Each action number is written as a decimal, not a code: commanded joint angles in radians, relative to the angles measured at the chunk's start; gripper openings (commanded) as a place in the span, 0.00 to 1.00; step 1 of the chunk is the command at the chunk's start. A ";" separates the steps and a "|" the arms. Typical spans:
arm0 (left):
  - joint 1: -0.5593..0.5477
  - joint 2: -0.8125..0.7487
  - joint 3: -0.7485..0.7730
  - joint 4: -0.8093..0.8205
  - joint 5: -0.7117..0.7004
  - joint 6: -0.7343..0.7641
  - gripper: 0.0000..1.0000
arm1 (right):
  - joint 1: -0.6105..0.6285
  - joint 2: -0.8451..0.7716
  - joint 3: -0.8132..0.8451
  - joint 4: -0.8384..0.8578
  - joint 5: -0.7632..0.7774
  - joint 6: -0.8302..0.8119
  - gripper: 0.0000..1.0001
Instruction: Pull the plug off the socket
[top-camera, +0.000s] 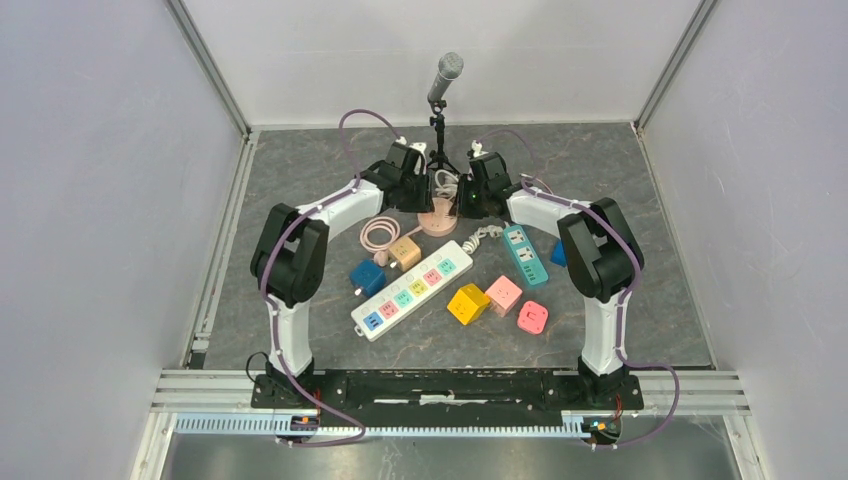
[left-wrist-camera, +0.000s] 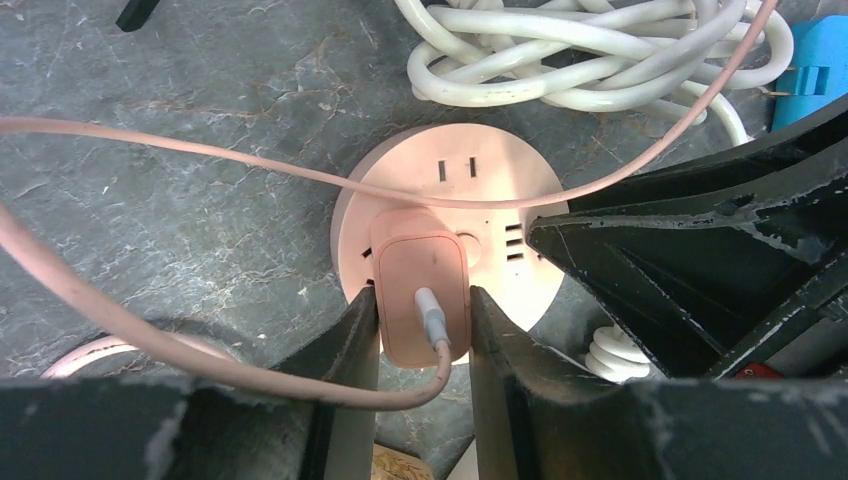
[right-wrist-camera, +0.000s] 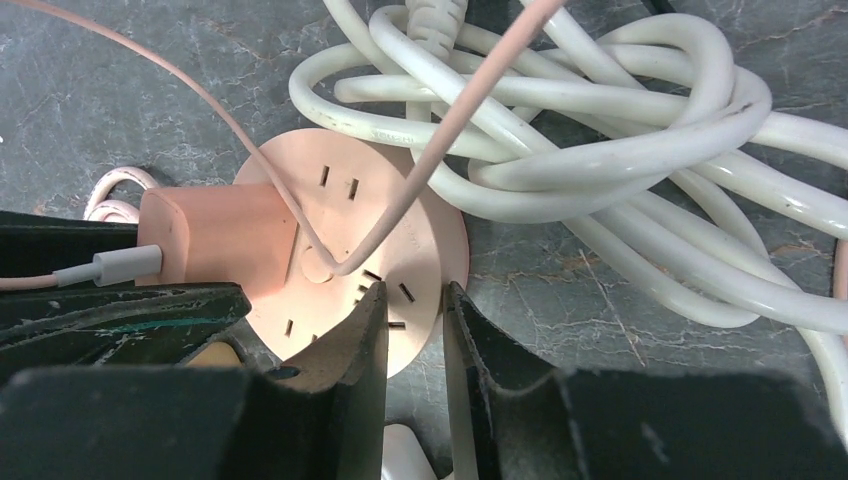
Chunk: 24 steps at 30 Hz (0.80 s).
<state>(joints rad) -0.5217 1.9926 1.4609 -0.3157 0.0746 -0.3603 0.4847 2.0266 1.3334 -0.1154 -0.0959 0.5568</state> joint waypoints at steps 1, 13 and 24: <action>-0.039 -0.011 0.008 0.010 0.196 -0.068 0.11 | 0.026 0.101 -0.039 -0.122 0.043 -0.020 0.28; -0.179 0.093 0.250 -0.316 -0.169 0.030 0.11 | 0.027 0.123 -0.016 -0.140 0.019 -0.037 0.29; -0.190 0.110 0.367 -0.364 -0.131 -0.041 0.09 | 0.027 0.136 0.000 -0.148 0.016 -0.041 0.25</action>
<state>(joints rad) -0.5762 2.0792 1.6787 -0.6044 -0.0460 -0.3794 0.4858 2.0487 1.3621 -0.1184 -0.0952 0.5522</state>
